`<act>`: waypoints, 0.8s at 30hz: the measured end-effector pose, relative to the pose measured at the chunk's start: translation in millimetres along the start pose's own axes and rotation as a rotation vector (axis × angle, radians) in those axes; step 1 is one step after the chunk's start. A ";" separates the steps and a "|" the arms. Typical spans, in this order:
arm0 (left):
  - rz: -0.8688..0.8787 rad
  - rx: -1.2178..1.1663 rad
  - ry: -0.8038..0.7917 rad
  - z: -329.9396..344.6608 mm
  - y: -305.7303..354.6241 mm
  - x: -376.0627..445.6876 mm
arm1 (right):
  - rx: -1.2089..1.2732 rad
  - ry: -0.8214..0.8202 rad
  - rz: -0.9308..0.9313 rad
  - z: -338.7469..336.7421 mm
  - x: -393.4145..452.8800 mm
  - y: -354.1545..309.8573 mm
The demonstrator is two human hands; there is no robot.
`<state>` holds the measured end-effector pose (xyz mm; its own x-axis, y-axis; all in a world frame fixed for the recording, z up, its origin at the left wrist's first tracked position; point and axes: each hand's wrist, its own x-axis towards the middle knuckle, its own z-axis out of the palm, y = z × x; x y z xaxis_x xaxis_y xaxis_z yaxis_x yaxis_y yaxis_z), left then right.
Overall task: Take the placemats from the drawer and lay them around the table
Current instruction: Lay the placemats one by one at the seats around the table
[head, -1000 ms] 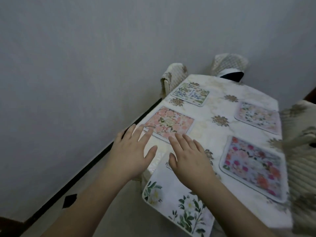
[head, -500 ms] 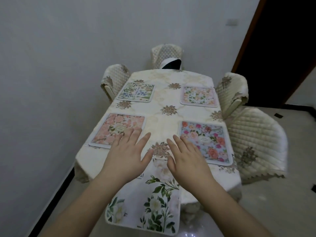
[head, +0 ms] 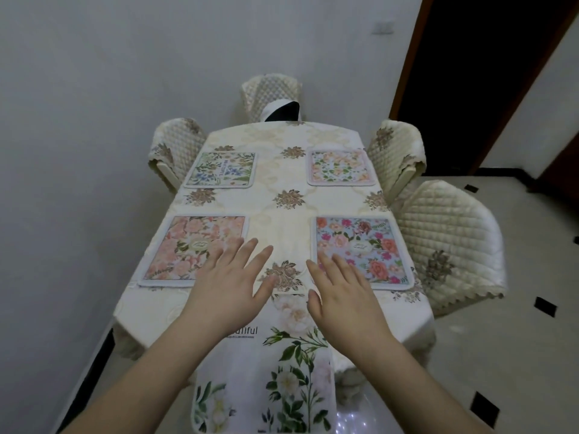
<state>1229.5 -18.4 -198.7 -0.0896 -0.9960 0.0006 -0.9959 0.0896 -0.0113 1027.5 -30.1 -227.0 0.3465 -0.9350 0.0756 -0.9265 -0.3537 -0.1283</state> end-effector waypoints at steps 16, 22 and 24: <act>0.143 -0.034 0.156 61.9 -110.7 -24.0 | -0.021 0.045 0.075 38.9 5.6 -120.1; 0.138 -0.085 0.077 97.6 -102.8 -29.4 | -0.015 -0.069 0.058 77.1 6.6 -108.5; 0.132 -0.094 0.059 112.3 -98.5 -31.6 | -0.007 -0.081 0.059 91.1 5.3 -100.3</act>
<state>1331.7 4.1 -309.9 -0.2172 -0.9740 0.0636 -0.9719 0.2219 0.0782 1135.6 -1.9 -303.8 0.3019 -0.9533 -0.0120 -0.9466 -0.2982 -0.1229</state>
